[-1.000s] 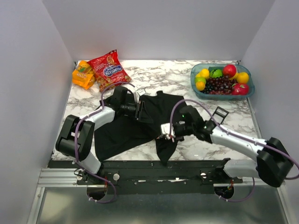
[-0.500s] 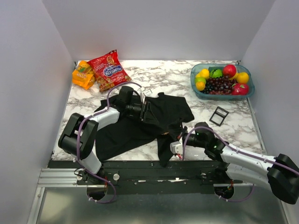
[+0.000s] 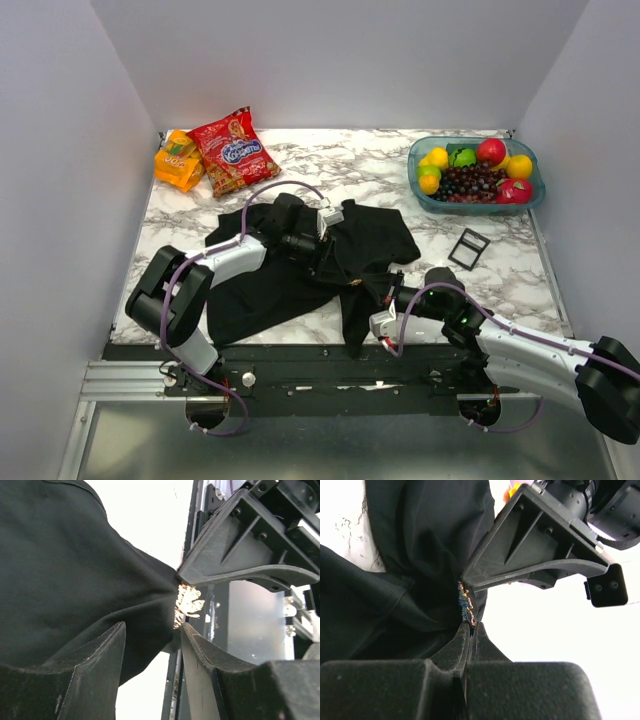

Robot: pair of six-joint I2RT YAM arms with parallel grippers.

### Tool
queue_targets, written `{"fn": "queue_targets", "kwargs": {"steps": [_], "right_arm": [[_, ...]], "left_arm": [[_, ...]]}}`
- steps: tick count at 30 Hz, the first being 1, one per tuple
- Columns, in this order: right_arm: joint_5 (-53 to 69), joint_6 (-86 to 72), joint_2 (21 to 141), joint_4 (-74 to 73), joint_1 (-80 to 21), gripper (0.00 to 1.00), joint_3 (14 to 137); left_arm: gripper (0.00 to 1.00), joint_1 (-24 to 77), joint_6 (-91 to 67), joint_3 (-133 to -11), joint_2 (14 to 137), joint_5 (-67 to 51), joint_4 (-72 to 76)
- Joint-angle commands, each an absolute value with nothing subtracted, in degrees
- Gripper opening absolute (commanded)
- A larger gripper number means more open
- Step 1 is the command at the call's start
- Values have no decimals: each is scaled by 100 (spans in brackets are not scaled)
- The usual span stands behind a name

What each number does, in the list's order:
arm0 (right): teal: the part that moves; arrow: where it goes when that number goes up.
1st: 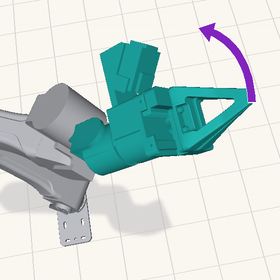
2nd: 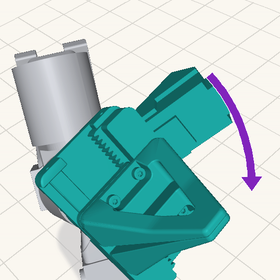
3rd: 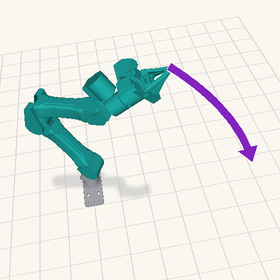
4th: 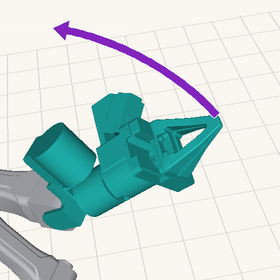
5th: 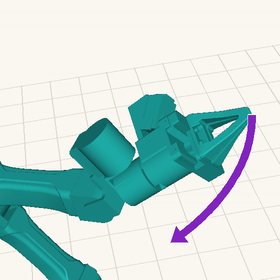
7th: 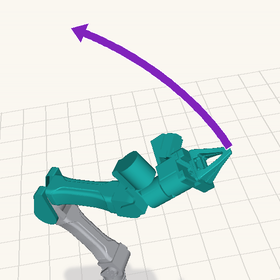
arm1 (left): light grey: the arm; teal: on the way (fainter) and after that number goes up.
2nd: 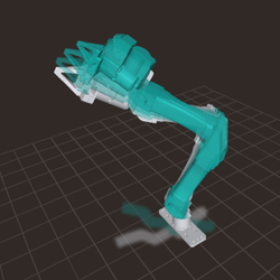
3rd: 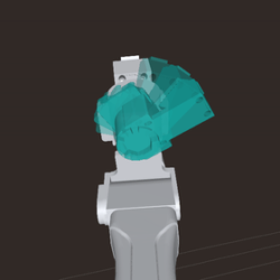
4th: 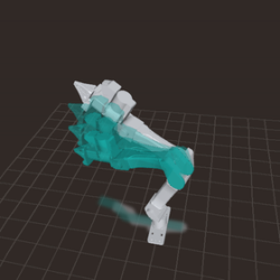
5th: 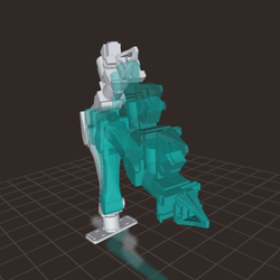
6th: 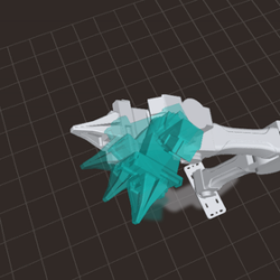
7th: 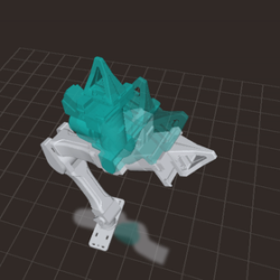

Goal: Remove the brooch from the garment

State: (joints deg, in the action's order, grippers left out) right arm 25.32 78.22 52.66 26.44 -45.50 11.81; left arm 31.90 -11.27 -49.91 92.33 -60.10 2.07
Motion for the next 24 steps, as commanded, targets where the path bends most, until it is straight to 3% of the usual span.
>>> {"fn": "queue_targets", "kwargs": {"steps": [1, 4, 16, 24], "right_arm": [[2839, 7937, 5150, 2611, -4605, 0, 1257], [2926, 7928, 5159, 2461, -4597, 0, 1301], [2971, 7866, 5221, 2180, -4605, 0, 1433], [3251, 7770, 5467, 2390, -4597, 1, 1433]], "left_arm": [[57, 3208, -905, -5185, 9351, -5809, 413], [56, 3261, -923, -5273, 9465, -5854, 571], [0, 3454, -184, -5766, 9712, -6328, -299], [0, 3498, -571, -5950, 9782, -6513, -26]]}}
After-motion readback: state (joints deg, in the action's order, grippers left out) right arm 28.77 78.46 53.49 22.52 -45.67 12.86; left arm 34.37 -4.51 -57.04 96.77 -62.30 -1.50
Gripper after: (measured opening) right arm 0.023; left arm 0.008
